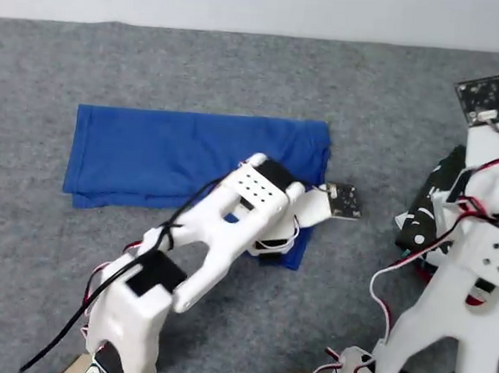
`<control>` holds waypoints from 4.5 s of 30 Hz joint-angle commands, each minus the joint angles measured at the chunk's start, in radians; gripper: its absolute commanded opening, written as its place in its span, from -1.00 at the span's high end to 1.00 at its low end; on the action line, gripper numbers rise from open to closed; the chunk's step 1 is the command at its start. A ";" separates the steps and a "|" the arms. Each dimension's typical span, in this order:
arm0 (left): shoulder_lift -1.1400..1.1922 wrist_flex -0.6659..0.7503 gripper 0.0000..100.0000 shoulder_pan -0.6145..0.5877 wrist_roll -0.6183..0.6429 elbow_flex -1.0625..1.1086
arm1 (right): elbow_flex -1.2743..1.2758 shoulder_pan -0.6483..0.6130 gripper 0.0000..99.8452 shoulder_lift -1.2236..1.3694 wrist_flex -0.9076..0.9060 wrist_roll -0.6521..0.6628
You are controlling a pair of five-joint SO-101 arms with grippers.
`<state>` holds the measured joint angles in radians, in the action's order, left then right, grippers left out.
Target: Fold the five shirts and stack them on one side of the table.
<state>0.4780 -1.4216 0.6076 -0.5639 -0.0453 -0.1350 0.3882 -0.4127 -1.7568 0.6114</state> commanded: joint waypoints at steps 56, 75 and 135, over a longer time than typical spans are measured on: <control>0.640 -0.132 0.70 -0.292 0.048 -1.250 | -0.005 0.008 0.98 -0.033 -0.030 0.000; 0.565 -0.334 0.70 -0.413 0.040 -1.426 | -0.005 0.008 0.98 -0.042 -0.033 -0.002; 0.250 -0.330 0.54 -0.936 0.450 -0.935 | -0.005 0.008 0.98 -0.041 -0.035 -0.002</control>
<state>0.7188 -1.7269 -0.2562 -0.1250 -0.9413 -0.1350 0.3882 -0.4219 -1.7568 0.6114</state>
